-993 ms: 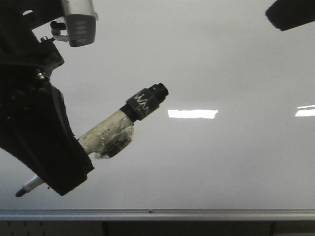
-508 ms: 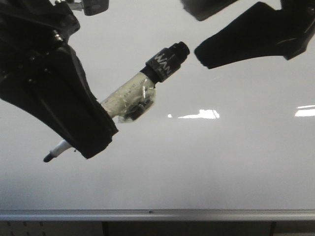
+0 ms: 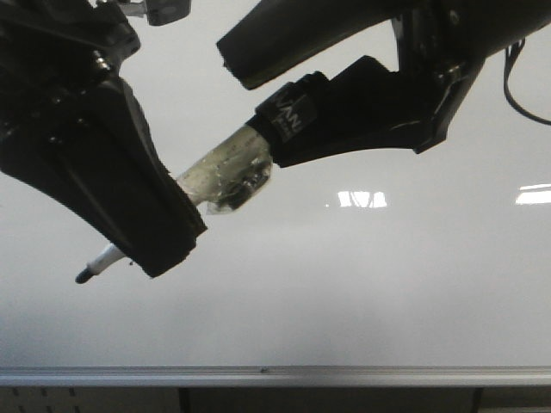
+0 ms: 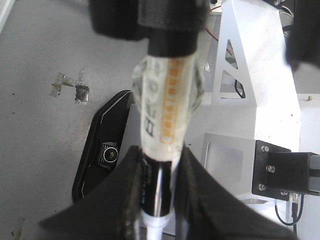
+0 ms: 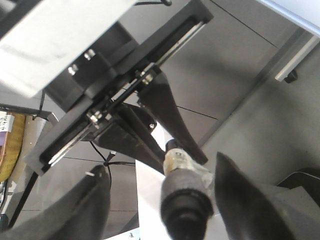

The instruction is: Write number 1 on whiteboard

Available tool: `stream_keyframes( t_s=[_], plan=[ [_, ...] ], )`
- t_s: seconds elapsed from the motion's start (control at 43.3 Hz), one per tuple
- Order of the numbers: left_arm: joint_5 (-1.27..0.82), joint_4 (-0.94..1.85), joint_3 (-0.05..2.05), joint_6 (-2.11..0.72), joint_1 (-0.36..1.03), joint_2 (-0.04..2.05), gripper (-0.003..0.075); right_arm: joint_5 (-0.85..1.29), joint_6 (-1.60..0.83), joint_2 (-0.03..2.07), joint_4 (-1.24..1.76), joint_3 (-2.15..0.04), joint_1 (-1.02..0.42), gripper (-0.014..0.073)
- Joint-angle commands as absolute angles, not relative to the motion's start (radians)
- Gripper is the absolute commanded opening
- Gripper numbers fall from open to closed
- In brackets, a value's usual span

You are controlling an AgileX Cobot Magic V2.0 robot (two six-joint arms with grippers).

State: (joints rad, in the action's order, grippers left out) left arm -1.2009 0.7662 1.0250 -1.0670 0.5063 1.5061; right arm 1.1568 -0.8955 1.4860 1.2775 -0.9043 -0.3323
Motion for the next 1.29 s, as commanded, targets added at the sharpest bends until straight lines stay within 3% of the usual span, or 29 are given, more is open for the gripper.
stream_keyframes(
  t_s=[0.0, 0.277, 0.462, 0.577, 0.647, 0.716, 0.785, 0.854, 0.947, 1.108, 1.178, 1.27],
  plan=[
    [-1.238, 0.830, 1.056, -1.070, 0.514, 1.469, -0.0020, 1.182, -0.918, 1.469, 1.354, -0.933, -0.333, 0.0470],
    [-1.232, 0.836, 1.056, -1.070, 0.514, 1.469, -0.0020, 1.238, -0.918, 1.473, 1.359, -0.933, -0.333, 0.0074],
    [-1.193, 0.840, 1.056, -1.070, 0.514, 1.469, -0.0020, 1.293, -0.918, 1.473, 1.359, -0.933, -0.333, -0.0075],
    [-1.190, 0.861, 1.056, -1.070, 0.514, 1.469, 0.0006, 1.284, -0.919, 1.473, 1.357, -0.933, -0.333, -0.0065],
    [-1.189, 0.861, 1.056, -1.070, 0.514, 1.469, 0.0085, 1.268, -0.919, 1.473, 1.345, -0.933, -0.333, -0.0065],
    [-1.184, 0.861, 1.056, -1.070, 0.514, 1.469, 0.0215, 1.247, -0.919, 1.473, 1.327, -0.933, -0.330, -0.0065],
    [-1.179, 0.861, 1.056, -1.070, 0.514, 1.469, 0.0402, 1.218, -0.919, 1.470, 1.319, -0.933, -0.325, -0.0065],
    [-1.173, 0.866, 1.057, -1.070, 0.514, 1.469, 0.0533, 1.198, -0.920, 1.464, 1.313, -0.933, -0.312, -0.0065],
    [-1.163, 0.866, 1.057, -1.070, 0.514, 1.469, 0.0610, 1.139, -0.920, 1.436, 1.278, -0.932, -0.277, -0.0065],
    [-1.163, 0.866, 1.057, -1.070, 0.514, 1.469, 0.0578, 0.968, -0.919, 1.323, 1.190, -0.929, -0.193, -0.0060],
    [-1.161, 0.866, 1.057, -1.070, 0.514, 1.469, 0.0529, 0.916, -0.919, 1.264, 1.156, -0.929, -0.163, -0.0060],
    [-1.159, 0.866, 1.057, -1.070, 0.514, 1.469, 0.0401, 0.814, -0.919, 1.179, 1.113, -0.929, -0.145, -0.0060]
  ],
)
